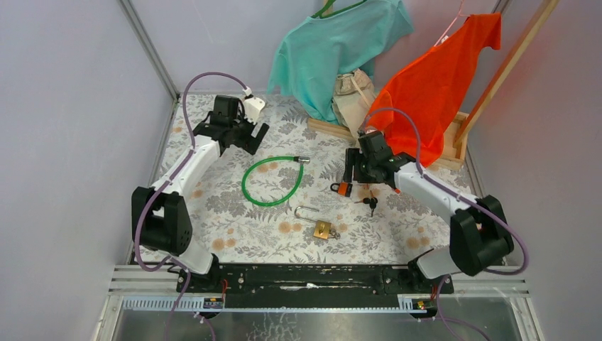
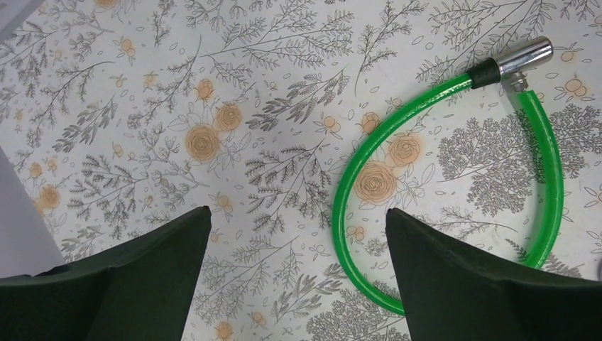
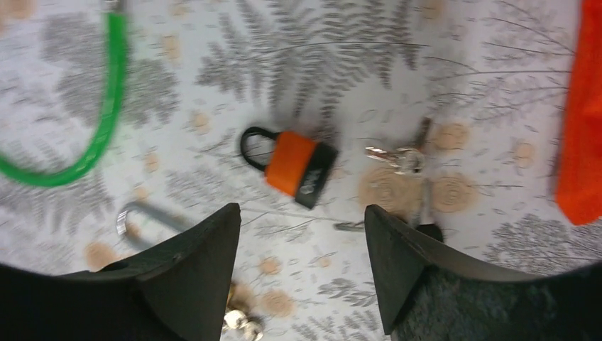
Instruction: Unlock with the key
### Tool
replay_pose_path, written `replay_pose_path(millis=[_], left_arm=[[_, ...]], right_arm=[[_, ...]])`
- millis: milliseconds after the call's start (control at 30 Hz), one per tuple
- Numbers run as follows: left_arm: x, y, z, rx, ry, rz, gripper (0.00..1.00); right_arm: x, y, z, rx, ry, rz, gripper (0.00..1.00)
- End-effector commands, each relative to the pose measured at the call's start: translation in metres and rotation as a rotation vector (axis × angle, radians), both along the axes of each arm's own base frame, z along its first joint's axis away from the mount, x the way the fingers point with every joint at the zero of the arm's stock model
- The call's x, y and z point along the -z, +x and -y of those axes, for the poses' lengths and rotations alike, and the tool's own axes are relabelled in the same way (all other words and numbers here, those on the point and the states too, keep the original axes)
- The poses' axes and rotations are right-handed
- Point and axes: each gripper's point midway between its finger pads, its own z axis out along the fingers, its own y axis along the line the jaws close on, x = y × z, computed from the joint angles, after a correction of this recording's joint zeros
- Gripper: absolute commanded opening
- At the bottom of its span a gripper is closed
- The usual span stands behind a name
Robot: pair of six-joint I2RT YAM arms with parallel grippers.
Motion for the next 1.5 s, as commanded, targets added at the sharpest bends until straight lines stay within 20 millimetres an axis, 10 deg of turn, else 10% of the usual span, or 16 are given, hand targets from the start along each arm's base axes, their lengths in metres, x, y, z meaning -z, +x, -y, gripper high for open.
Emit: replay_pose_path(millis=[0,933,1233,1467], left_arm=[[-0.020,-0.010,-0.006,-0.049,-0.016,0.026,1.00],[-0.017,-0.028,0.021,0.060,-0.127,-0.071,0.96],[-0.020,-0.036,0.032,0.101,-0.180,-0.092,0.95],[-0.011,-0.058,0.060,0.187,-0.235,-0.169,0.97]], right_arm=[[0.020,0.017,0.038,0.104,-0.143,-0.017,0.70],[0.090,0.026,0.063,0.137,-0.220,-0.139,0.31],[0.087,0.026,0.062,0.133,-0.210,-0.134,0.01],[0.061,0.030,0.052,0.122,-0.135,-0.070,0.00]])
